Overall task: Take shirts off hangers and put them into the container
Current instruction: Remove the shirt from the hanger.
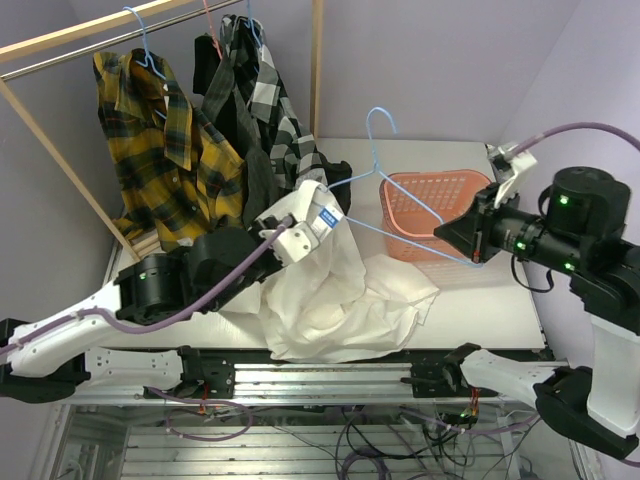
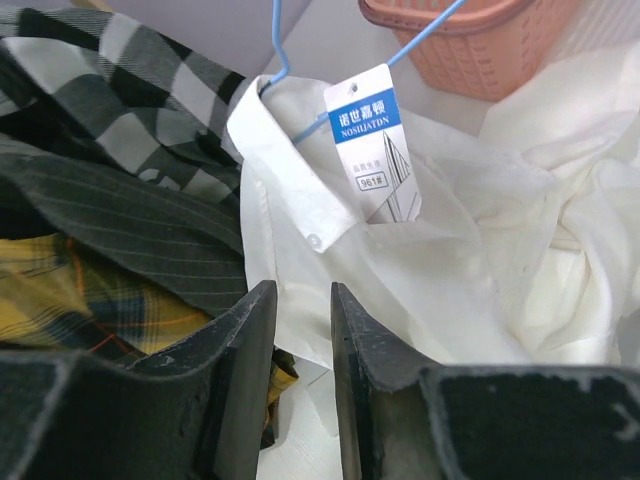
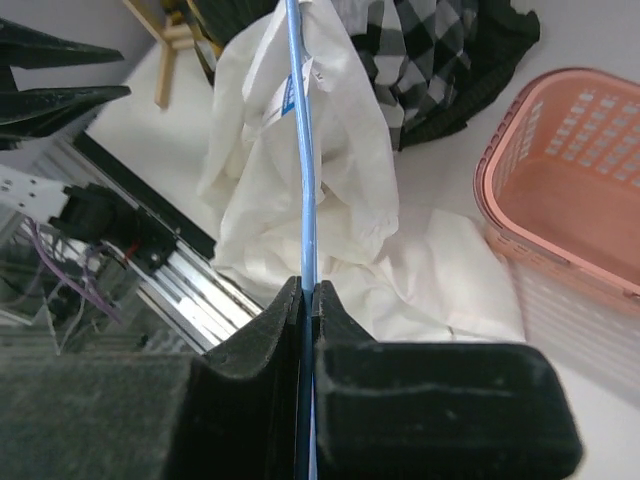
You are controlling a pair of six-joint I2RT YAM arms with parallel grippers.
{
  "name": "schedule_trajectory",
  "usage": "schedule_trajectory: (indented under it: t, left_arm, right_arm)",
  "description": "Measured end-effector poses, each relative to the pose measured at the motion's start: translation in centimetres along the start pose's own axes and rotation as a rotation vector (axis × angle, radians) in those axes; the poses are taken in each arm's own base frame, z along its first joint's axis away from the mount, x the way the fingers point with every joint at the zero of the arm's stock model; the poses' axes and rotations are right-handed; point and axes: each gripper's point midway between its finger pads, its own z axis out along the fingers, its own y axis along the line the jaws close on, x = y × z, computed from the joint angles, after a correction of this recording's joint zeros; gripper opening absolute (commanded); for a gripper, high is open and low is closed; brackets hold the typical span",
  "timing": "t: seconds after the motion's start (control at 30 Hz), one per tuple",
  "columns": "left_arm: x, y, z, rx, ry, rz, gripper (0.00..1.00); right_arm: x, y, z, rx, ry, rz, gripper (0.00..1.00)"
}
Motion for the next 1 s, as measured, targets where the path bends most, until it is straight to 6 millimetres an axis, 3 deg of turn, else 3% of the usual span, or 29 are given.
schedule_trajectory:
  t: [0.2, 0.47, 0.73, 0.9, 1.0]
  left_arm:
    - [-0.6, 1.8, -1.9, -0.038, -0.062, -0.051, 0.37]
    - [-0.6, 2.1, -2.1, -0.047, -0.064, -0.057, 0.36]
    - [-0.5, 3.6, -4.5, -0.064, -0.125, -0.138, 0.32]
    - [0.2, 4.2, -5.6, -0.077, -0.148, -0.205, 0.29]
    - [1.1, 3.6, -5.3, -0.076, -0.129, -0.224, 0.29]
  right_arm:
    - [-1.7, 1.1, -3.3, -0.01, -0.093, 0.047, 0.0]
    - [-2.5, 2.8, -6.6, -0.068, -0.186, 0.079, 0.0]
    - [-0.6, 2.1, -5.5, -0.036, -0.138, 0.129, 0.0]
    - [-2.3, -0.1, -4.6, 0.077, -0.19, 0.128, 0.0]
    - [-4.4, -1.8, -3.0, 0.158, -0.229, 0.105, 0.0]
